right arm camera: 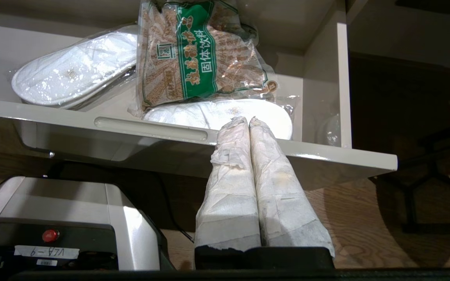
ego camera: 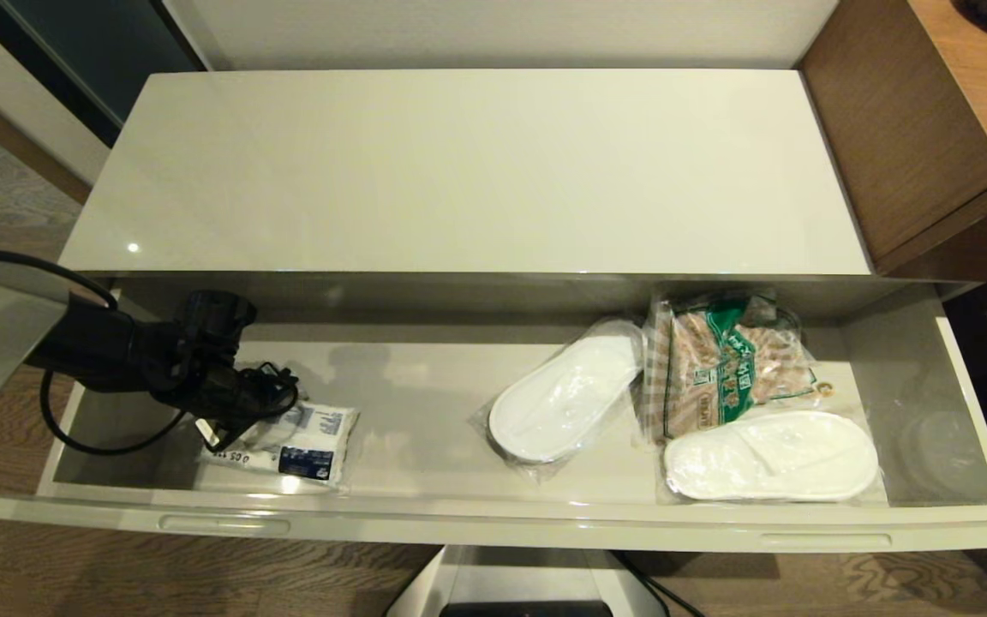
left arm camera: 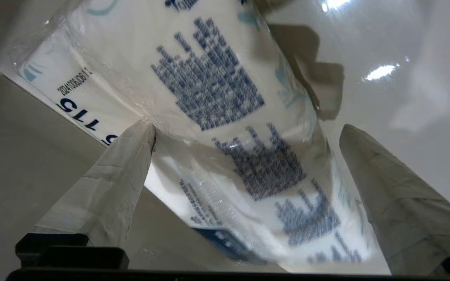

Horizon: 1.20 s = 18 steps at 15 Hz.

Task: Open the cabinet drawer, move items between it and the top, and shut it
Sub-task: Take out the tissue from the drawer

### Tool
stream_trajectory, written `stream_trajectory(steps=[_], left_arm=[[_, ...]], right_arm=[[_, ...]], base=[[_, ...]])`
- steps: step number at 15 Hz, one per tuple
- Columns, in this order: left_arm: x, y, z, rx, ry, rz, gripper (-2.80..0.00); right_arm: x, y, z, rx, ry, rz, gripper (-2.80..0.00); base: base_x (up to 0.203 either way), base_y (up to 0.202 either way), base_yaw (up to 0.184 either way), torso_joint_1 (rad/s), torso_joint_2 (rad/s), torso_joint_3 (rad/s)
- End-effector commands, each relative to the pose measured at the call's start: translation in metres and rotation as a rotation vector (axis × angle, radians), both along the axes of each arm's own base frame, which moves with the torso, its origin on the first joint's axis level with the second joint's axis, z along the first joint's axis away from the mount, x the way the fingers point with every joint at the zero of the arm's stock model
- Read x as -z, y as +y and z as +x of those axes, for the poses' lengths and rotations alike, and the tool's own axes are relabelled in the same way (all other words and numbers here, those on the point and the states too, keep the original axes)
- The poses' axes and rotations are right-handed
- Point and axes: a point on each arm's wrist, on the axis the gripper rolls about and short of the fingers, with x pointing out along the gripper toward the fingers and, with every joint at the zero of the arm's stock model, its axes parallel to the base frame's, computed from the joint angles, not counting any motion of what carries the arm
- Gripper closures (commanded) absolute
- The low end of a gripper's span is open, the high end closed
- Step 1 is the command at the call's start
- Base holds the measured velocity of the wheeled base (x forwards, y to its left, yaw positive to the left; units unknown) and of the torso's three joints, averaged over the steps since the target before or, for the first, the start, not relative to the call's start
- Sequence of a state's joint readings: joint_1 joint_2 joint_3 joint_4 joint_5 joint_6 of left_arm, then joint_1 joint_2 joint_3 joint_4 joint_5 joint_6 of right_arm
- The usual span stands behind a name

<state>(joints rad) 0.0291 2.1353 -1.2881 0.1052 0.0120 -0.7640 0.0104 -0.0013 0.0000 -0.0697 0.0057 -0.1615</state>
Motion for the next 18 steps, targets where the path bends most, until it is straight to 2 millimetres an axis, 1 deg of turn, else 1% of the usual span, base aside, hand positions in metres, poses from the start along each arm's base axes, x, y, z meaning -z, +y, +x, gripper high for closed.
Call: stream_trajectory(steps=[1,2,3,6,8,11,12,14,18], left_arm=[[-0.005,0.0,-0.01,-0.001,-0.002,-0.014,-2.8],[0.001,0.0,-0.02,0.003,0.017,-0.028,-2.8],[0.004,0.0,-0.023,-0.001,0.009,-0.044,-2.8],[0.016,0.005,-0.017,-0.019,0.035,-0.049,-2.8],[0.032,0.017,-0.012,-0.052,0.067,-0.052,-2.8],[0.037,0.02,-0.008,-0.058,0.074,-0.054,-2.8],[0.037,0.02,-0.008,-0.058,0.074,-0.054,0.0],[0.043,0.019,-0.005,-0.054,0.085,-0.054,0.0],[0.031,0.019,-0.008,-0.054,0.064,-0.053,0.0]], right_arm=[[0.001,0.0,-0.001,-0.001,-0.01,0.0,0.0],[0.001,0.0,-0.001,-0.001,-0.01,-0.001,0.0],[0.001,0.0,-0.001,-0.001,-0.01,-0.001,0.0],[0.001,0.0,-0.001,-0.001,-0.01,-0.001,0.0],[0.001,0.0,-0.001,-0.001,-0.01,-0.001,0.0],[0.001,0.0,-0.001,-0.001,-0.01,-0.001,0.0],[0.001,0.0,-0.001,-0.001,-0.01,-0.001,0.0],[0.001,0.0,-0.001,-0.001,-0.01,-0.001,0.0],[0.001,0.0,-0.001,-0.001,-0.009,-0.001,0.0]], base=[[0.0,0.0,0.0,0.0,0.0,0.0],[0.0,0.0,0.0,0.0,0.0,0.0],[0.0,0.0,0.0,0.0,0.0,0.0],[0.0,0.0,0.0,0.0,0.0,0.0],[0.0,0.0,0.0,0.0,0.0,0.0],[0.0,0.0,0.0,0.0,0.0,0.0],[0.0,0.0,0.0,0.0,0.0,0.0],[0.0,0.0,0.0,0.0,0.0,0.0],[0.0,0.0,0.0,0.0,0.0,0.0]])
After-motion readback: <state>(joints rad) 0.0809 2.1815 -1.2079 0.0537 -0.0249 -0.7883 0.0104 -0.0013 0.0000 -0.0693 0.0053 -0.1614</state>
